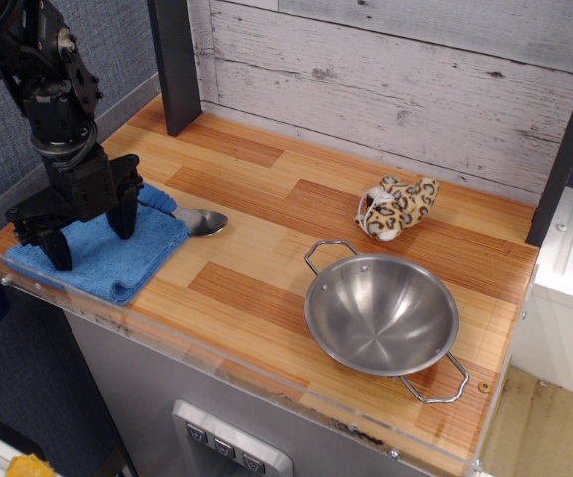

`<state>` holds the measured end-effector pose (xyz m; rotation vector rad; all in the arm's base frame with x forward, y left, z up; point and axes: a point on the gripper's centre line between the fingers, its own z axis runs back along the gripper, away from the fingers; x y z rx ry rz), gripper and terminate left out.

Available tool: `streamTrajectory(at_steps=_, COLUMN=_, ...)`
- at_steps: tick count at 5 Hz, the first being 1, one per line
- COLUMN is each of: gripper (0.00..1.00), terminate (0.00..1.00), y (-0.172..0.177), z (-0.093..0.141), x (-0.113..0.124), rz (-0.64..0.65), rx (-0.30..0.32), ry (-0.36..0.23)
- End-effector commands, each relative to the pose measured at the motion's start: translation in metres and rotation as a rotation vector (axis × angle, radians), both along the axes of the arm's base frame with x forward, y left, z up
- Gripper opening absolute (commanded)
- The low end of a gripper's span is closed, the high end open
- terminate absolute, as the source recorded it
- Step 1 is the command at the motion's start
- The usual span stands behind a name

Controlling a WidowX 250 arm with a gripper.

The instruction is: Move the blue towel to the right next to the bowl.

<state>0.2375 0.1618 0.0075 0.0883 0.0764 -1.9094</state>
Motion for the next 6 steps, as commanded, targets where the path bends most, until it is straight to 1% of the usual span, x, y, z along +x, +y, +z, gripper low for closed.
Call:
streamTrajectory(at_steps=1, gripper=1.00, terminate=0.00, y=-0.022, z=-0.004, x=0.000, rz=-0.040, rx=-0.026, ry=-0.017)
streamTrajectory(at_steps=2, gripper=1.00, terminate=0.00, y=-0.040, z=0.000, x=0.006, rz=-0.073, rx=-0.039, ry=-0.033)
streamTrajectory(at_steps=4, gripper=1.00, terminate=0.00, y=-0.078, z=-0.002, x=0.011, rz=-0.125, rx=-0.076, ry=-0.036)
streamTrajectory(at_steps=6, gripper=1.00, terminate=0.00, y=-0.120, z=-0.003, x=0.020, rz=-0.210, rx=-0.105, ry=-0.037)
